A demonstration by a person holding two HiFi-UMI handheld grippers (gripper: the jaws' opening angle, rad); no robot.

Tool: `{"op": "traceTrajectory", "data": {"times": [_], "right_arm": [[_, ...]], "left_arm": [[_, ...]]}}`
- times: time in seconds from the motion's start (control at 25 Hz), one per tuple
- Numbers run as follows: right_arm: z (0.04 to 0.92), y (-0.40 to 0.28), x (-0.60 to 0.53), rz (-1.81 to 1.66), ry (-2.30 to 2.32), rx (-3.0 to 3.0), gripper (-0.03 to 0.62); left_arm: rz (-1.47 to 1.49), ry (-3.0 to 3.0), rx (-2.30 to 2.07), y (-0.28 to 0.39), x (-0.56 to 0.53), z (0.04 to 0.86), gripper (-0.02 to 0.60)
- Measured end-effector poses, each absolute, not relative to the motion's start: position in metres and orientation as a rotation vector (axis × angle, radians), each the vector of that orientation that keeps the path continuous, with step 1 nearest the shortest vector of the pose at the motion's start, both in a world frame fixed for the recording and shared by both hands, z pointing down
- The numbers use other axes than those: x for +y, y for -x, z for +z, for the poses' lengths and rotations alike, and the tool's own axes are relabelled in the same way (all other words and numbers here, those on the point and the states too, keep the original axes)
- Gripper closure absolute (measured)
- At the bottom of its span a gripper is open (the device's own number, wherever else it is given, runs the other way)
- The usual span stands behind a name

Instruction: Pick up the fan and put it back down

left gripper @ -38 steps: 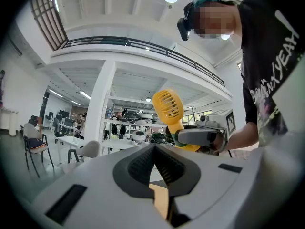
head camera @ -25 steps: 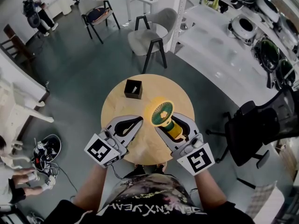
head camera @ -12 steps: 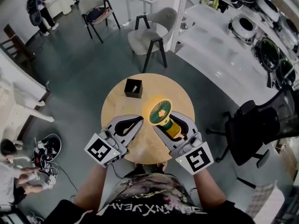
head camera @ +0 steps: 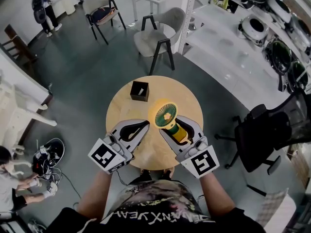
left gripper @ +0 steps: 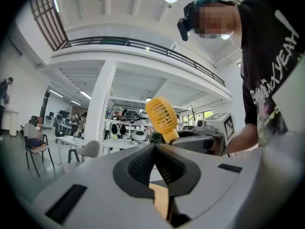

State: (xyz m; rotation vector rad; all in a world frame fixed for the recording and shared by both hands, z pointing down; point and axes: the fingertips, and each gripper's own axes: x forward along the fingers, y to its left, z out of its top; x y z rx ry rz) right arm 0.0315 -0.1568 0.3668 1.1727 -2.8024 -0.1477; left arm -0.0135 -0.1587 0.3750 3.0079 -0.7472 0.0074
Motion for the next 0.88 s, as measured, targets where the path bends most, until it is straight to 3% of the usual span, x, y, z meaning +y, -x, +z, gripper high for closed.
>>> {"op": "traceTrajectory", "data": {"times": [0.88], "right_arm": [[0.465, -0.039, -0.169, 0.058, -1.125, -2.588, 0.408]], "left_arm": [[0.013, -3.000, -0.756, 0.016, -0.159, 0.379, 0.568]]}}
